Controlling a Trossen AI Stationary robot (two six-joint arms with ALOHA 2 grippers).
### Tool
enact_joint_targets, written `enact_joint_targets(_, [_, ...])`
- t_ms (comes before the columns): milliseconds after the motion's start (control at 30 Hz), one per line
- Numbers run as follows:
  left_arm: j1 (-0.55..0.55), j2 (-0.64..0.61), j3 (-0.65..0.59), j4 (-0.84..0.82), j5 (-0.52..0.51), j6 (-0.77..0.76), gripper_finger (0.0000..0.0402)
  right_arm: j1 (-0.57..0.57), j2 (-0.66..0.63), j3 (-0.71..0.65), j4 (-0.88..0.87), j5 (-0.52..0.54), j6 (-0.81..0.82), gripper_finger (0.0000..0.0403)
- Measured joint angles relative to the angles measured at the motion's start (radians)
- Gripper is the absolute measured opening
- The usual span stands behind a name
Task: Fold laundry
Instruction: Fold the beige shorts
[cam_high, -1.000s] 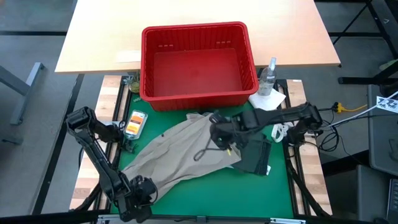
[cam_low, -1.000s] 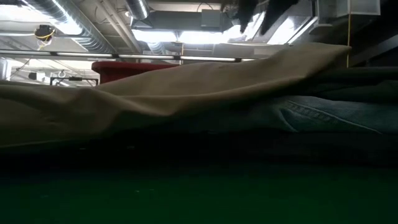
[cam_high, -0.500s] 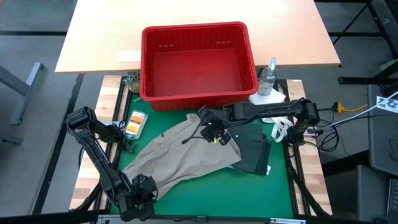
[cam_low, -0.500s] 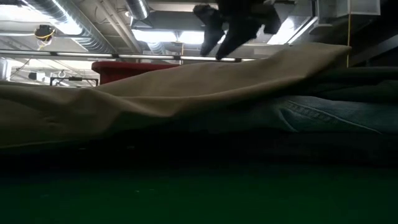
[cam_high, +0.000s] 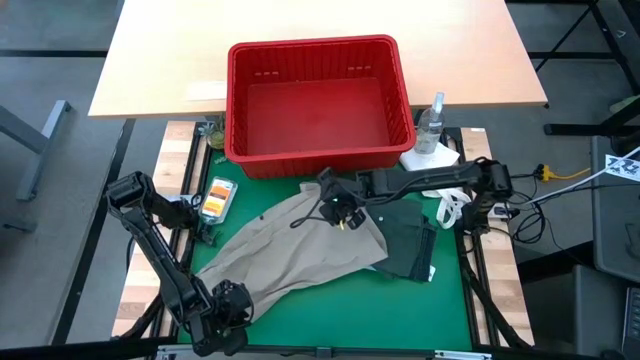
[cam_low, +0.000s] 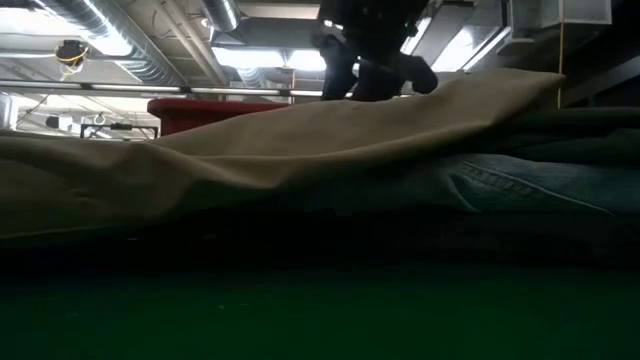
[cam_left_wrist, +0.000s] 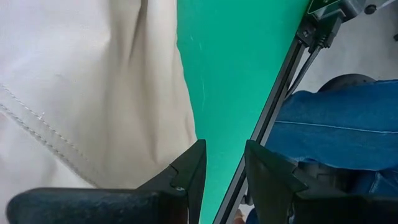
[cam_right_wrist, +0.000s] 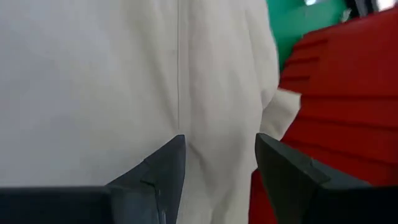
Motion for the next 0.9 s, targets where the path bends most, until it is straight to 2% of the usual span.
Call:
enact_joint_targets(367, [0.000,0.000,0.000,0.000,0.000,0.001,0.0105,-0.053,0.042,0.000,-0.056,-0.021,0.034,0.0123])
enact_joint_targets(667, [0.000,0.000,0.000,-0.001,-0.008,0.001,0.0105,-0.050,0.048,0.000,-0.052,-0.035,0.031,0.0012])
enact_joint_targets(900, [0.000,0.000,0.000,-0.001,-0.011,0.002,0.0105,-0.050,0.048,0.011,-0.053,-0.035,0.030,0.0015])
